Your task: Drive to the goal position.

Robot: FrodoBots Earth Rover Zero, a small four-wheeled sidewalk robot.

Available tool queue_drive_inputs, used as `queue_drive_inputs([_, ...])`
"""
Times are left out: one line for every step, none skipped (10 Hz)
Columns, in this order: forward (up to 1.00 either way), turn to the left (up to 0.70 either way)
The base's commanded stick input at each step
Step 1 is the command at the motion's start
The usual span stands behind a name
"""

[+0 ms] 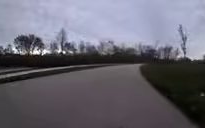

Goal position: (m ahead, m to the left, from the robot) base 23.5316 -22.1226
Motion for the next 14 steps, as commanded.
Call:
queue_drive_inputs([1.00, 0.00])
queue_drive_inputs([1.00, 0.00])
queue_drive_inputs([1.00, 0.00])
queue_drive_inputs([1.00, 0.00])
queue_drive_inputs([1.00, 0.00])
queue_drive_inputs([1.00, 0.00])
queue_drive_inputs([1.00, 0.00])
queue_drive_inputs([1.00, 0.00])
queue_drive_inputs([1.00, 0.00])
queue_drive_inputs([1.00, 0.00])
queue_drive_inputs([1.00, 0.00])
queue_drive_inputs([1.00, -0.17])
queue_drive_inputs([1.00, -0.35])
queue_drive_inputs([1.00, -0.40])
